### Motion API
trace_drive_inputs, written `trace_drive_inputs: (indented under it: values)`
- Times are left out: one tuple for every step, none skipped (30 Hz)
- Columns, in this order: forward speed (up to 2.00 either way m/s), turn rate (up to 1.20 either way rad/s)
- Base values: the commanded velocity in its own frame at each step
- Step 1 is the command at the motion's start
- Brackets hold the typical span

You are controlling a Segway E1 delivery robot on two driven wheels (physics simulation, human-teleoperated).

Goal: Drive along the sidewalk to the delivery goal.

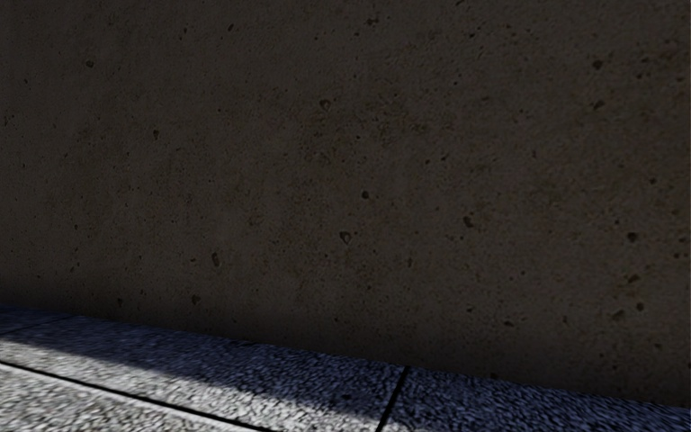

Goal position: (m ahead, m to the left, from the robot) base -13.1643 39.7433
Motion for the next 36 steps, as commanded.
trace_drive_inputs:
  values:
    - [0.0,0.0]
    - [0.0,0.0]
    - [0.0,0.0]
    - [0.0,0.0]
    - [0.0,0.0]
    - [0.0,0.0]
    - [0.0,0.0]
    - [0.0,0.0]
    - [0.0,0.0]
    - [0.0,0.0]
    - [0.0,0.0]
    - [0.0,0.0]
    - [0.0,0.0]
    - [0.0,0.0]
    - [0.0,0.0]
    - [0.0,0.0]
    - [0.0,0.0]
    - [0.0,0.0]
    - [0.0,0.0]
    - [0.0,0.0]
    - [0.0,0.0]
    - [0.0,0.0]
    - [0.0,0.0]
    - [0.0,0.0]
    - [0.0,0.0]
    - [0.0,0.0]
    - [0.0,0.0]
    - [0.0,0.0]
    - [0.0,0.0]
    - [0.0,0.0]
    - [0.0,0.01]
    - [0.04,0.11]
    - [0.41,0.18]
    - [0.62,0.24]
    - [0.78,0.32]
    - [0.78,0.32]
